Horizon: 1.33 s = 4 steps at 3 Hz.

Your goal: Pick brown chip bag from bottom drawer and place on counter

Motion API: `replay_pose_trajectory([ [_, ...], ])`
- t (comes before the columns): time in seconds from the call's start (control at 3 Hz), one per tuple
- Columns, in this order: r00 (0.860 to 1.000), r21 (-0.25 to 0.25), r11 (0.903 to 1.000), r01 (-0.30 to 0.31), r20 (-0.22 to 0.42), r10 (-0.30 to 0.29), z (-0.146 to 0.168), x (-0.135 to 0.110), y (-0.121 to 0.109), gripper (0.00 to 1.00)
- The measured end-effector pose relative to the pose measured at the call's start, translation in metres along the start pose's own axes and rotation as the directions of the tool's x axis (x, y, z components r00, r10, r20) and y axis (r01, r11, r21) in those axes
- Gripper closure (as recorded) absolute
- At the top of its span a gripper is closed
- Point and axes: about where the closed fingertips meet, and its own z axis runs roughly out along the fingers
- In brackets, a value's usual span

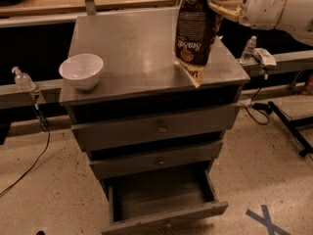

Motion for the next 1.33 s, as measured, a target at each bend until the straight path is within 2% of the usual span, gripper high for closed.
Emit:
replay_pose_trajectory([
  [0.33, 0.998, -0.008, 0.9985, -0.054, 0.037, 0.054, 0.018, 0.03, 0.0, 1.0],
  [0.67, 0.988, 0.002, 0.9936, -0.113, 0.106, 0.112, 0.03, 0.043, -0.002, 1.0],
  [1.0, 0.967, -0.01, 0.9892, -0.146, 0.207, 0.145, 0.033, 0.043, 0.0, 0.84],
  [1.33, 0.955, 0.016, 0.9806, -0.196, 0.232, 0.187, 0.006, 0.048, 0.003, 0.61],
])
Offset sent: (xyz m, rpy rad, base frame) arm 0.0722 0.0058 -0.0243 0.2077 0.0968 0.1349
